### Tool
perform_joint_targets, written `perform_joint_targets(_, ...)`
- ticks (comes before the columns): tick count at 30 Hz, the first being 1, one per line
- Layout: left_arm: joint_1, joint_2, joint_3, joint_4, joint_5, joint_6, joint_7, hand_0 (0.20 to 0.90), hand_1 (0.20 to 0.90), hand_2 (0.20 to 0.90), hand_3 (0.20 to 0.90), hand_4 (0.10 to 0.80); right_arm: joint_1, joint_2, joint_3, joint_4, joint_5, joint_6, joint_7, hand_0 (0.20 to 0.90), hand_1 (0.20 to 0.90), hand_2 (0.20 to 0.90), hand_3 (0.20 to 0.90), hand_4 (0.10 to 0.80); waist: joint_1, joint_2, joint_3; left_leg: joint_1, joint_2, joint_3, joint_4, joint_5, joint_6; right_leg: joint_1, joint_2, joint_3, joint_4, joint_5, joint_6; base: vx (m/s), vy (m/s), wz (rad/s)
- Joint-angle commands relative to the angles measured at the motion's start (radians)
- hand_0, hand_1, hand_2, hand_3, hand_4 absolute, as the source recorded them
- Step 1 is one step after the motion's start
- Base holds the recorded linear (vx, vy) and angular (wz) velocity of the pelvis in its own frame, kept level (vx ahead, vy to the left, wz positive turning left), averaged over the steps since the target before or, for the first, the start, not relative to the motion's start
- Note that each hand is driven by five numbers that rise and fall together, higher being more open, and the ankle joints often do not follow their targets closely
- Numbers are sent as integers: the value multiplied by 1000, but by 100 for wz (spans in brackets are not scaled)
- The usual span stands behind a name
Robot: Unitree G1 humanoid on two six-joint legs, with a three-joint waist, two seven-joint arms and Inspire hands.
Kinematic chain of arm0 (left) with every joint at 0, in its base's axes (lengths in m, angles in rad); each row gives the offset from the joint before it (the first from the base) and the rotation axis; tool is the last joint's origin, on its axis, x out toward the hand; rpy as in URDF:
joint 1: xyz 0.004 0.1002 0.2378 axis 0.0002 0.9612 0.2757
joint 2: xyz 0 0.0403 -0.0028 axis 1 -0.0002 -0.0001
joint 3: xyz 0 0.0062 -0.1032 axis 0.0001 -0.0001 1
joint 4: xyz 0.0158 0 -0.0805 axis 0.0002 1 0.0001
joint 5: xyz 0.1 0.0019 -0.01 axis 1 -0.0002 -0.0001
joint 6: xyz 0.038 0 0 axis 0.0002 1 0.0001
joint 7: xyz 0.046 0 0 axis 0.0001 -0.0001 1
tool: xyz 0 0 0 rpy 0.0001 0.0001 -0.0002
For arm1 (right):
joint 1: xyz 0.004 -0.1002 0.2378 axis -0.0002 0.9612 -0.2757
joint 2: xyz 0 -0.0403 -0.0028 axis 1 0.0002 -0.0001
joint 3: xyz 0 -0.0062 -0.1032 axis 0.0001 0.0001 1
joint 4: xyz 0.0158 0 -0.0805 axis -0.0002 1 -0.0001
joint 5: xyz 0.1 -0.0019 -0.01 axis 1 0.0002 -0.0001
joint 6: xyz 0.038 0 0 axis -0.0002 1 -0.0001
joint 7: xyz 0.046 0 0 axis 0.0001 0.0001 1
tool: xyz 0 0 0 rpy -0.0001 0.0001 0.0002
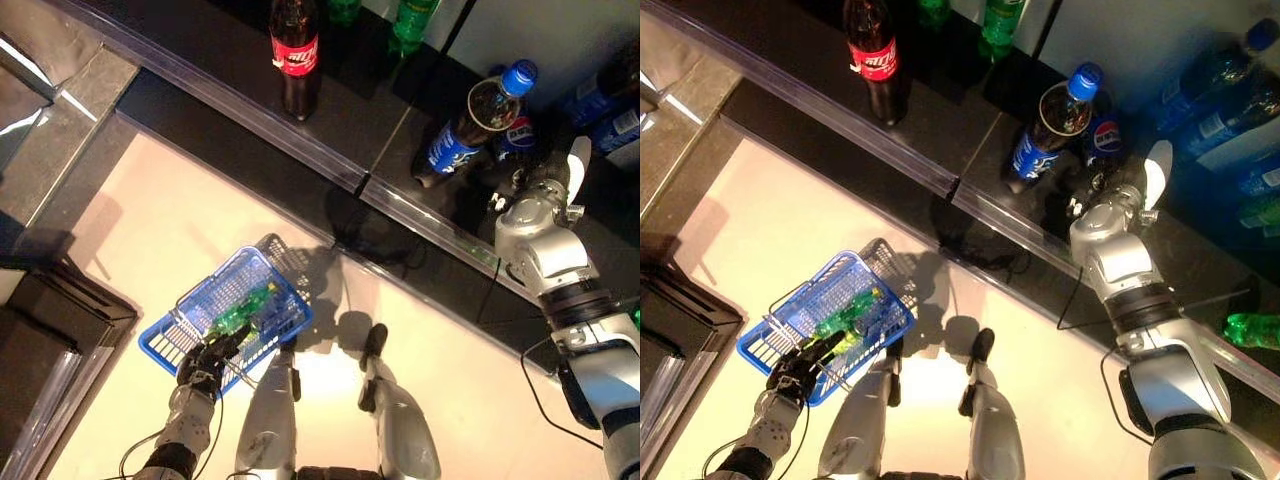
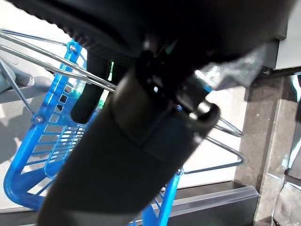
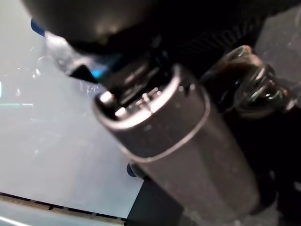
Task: Pick up the drink and place into the basket.
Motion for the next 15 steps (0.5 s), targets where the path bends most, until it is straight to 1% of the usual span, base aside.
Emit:
perform_joint_targets(1, 83, 40, -40, -143, -33, -55, -58, 300, 300, 300, 200, 100, -115, -149, 74, 63, 64, 0, 127, 742, 742, 742, 716, 616, 39, 23, -19, -30, -17, -32, 109, -81, 9, -15, 4, -25, 127, -105, 22, 0, 0, 0)
perform_joint_targets(2, 81, 43, -41, -144, -34, -54, -59, 300, 300, 300, 200, 100, -129, -152, 87, 100, 71, 2, 155, 561, 561, 561, 505, 405, 42, 22, -19, -30, -18, -33, 107, -80, 8, -15, 3, -27, 127, -105, 22, 0, 0, 0)
perform_joint_targets(3, 81, 44, -41, -144, -34, -53, -59, 300, 300, 300, 200, 100, -137, -152, 96, 115, 78, 11, 166, 458, 458, 458, 384, 284, 44, 23, -19, -30, -18, -34, 106, -79, 7, -16, 3, -28, 128, -106, 22, 0, 0, 0)
perform_joint_targets(4, 81, 46, -39, -144, -35, -51, -60, 300, 300, 300, 200, 100, -145, -155, 102, 128, 82, 17, 176, 333, 333, 333, 238, 138, 46, 22, -19, -29, -18, -33, 104, -78, 7, -16, 4, -29, 129, -106, 22, 0, 0, 0)
perform_joint_targets(5, 79, 49, -40, -141, -35, -51, -63, 300, 300, 300, 200, 100, -156, -157, 114, 159, 87, 26, 199, 300, 300, 300, 200, 100, 49, 20, -19, -29, -18, -34, 104, -79, 7, -15, 3, -33, 130, -107, 21, 0, 0, 0)
perform_joint_targets(13, 80, 60, -33, -135, -27, -32, -70, 300, 300, 300, 200, 100, -163, -167, 155, 268, 97, 83, 309, 300, 300, 300, 200, 100, 58, 16, -19, -6, -21, -30, 96, -81, 8, 2, 2, -42, 134, -111, 20, 0, 0, 0)
perform_joint_targets(15, 79, 61, -34, -135, -27, -31, -71, 300, 300, 300, 200, 100, -161, -165, 159, 280, 94, 90, 319, 300, 300, 300, 200, 100, 59, 16, -19, -2, -22, -30, 95, -81, 8, 6, 2, -42, 135, -111, 20, 0, 0, 0)
